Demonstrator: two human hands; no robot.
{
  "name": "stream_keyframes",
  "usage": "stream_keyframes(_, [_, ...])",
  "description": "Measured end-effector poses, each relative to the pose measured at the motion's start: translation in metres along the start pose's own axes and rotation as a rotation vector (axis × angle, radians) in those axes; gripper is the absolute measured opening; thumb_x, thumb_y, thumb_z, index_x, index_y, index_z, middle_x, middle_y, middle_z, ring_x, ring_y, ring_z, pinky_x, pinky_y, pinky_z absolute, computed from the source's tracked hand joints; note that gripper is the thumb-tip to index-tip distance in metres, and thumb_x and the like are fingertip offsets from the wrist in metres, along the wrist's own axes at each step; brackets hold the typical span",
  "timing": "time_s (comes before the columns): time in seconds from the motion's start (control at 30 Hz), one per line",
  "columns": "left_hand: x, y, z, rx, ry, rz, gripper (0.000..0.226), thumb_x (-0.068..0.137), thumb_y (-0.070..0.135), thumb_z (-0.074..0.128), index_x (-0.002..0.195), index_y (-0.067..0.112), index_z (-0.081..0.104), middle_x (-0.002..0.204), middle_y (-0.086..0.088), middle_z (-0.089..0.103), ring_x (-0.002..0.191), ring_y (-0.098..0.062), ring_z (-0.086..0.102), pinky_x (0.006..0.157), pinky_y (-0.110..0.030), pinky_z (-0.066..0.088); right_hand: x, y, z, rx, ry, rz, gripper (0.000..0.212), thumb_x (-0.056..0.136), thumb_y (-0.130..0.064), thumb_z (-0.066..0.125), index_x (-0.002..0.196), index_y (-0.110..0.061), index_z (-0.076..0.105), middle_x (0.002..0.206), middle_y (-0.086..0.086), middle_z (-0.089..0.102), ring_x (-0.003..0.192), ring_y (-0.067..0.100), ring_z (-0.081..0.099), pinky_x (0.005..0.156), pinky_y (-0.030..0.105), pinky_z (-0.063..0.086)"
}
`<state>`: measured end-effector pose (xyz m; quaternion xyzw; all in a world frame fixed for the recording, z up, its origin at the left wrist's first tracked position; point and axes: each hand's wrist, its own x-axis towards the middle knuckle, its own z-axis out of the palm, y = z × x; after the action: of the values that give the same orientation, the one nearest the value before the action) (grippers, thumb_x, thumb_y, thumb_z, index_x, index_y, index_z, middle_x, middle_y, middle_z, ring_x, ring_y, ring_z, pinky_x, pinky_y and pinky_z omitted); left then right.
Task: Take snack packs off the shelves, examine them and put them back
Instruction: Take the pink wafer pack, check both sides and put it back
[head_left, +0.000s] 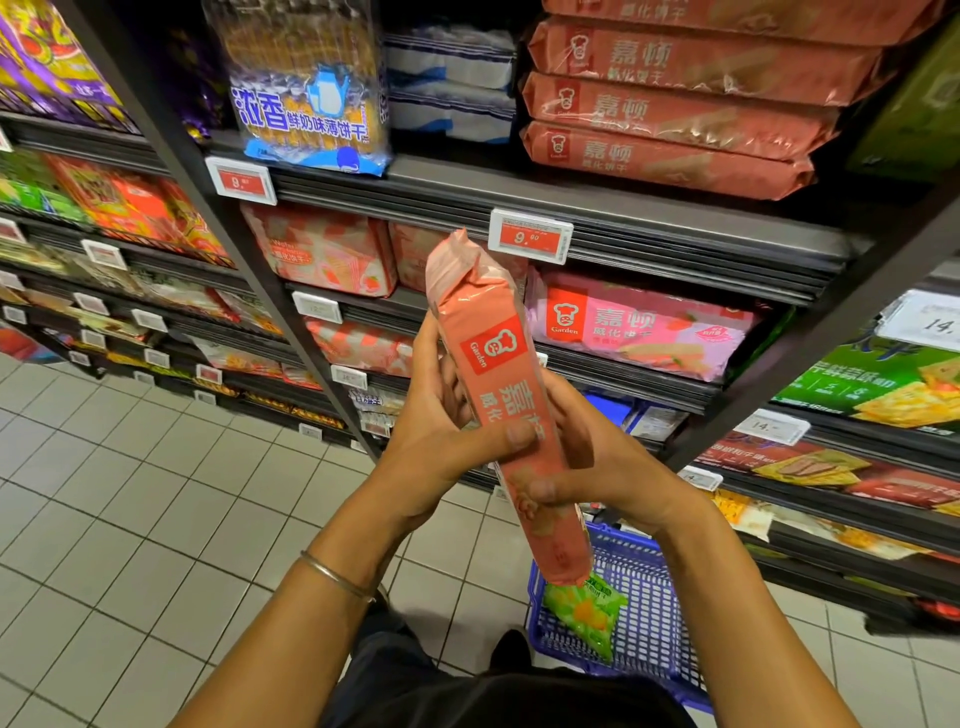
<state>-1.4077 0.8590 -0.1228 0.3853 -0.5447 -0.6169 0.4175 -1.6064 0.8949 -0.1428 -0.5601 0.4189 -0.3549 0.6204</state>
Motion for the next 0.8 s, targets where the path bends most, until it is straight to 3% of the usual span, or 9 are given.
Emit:
stream_keyframes(0.2, [0.0, 0.0, -0.001, 0.009, -0.019, -0.011, 0.117, 0.07, 0.021, 0.091, 0.163, 0.018, 0.019, 0.131, 0.003, 0.069, 0.122, -0.02, 0.069, 0.089, -0.031, 0.06, -0.004, 0.001, 0.004, 0.079, 0.025, 0.008, 0.126, 0.062, -0.048, 0.096, 0.163, -0.029, 0.022, 0.158, 0.002, 0.048, 0.145, 0.023, 0.047, 0.116, 0.056, 0.042])
stream_keyframes(0.33, [0.002, 0.001, -0.001, -0.006, 0.026, -0.004, 0.122, 0.065, 0.026, 0.092, 0.163, 0.021, 0.021, 0.141, -0.006, 0.064, 0.126, -0.021, 0.066, 0.093, -0.036, 0.061, -0.005, 0.0, 0.006, 0.03, 0.009, 0.028, 0.126, 0.063, -0.047, 0.097, 0.163, -0.036, 0.02, 0.159, -0.004, 0.046, 0.144, 0.02, 0.049, 0.113, 0.052, 0.046])
stream_keyframes(0.43, [0.002, 0.004, 0.0, -0.019, 0.039, -0.015, 0.124, 0.062, 0.032, 0.093, 0.162, 0.034, 0.02, 0.147, -0.009, 0.059, 0.13, -0.025, 0.063, 0.098, -0.044, 0.06, -0.004, 0.0, 0.01, -0.045, 0.018, 0.046, 0.118, 0.062, -0.053, 0.096, 0.157, -0.05, 0.026, 0.149, -0.013, 0.056, 0.132, 0.016, 0.061, 0.104, 0.048, 0.054])
stream_keyframes(0.63, [-0.003, 0.008, 0.002, 0.019, -0.002, -0.048, 0.131, 0.059, 0.031, 0.096, 0.161, 0.044, 0.016, 0.144, -0.003, 0.061, 0.127, -0.018, 0.065, 0.093, -0.036, 0.061, -0.007, 0.008, 0.012, 0.091, 0.077, 0.017, 0.096, 0.069, -0.04, 0.096, 0.149, -0.046, 0.043, 0.143, -0.007, 0.062, 0.131, 0.018, 0.061, 0.095, 0.027, 0.055])
stream_keyframes(0.8, [-0.006, 0.013, 0.007, 0.05, 0.024, -0.034, 0.131, 0.059, 0.034, 0.096, 0.162, 0.046, 0.015, 0.146, 0.0, 0.06, 0.129, -0.014, 0.064, 0.1, -0.042, 0.06, -0.008, 0.014, 0.013, 0.114, 0.111, 0.025, 0.087, 0.07, -0.043, 0.095, 0.144, -0.043, 0.049, 0.14, -0.003, 0.065, 0.127, 0.022, 0.064, 0.092, 0.033, 0.058])
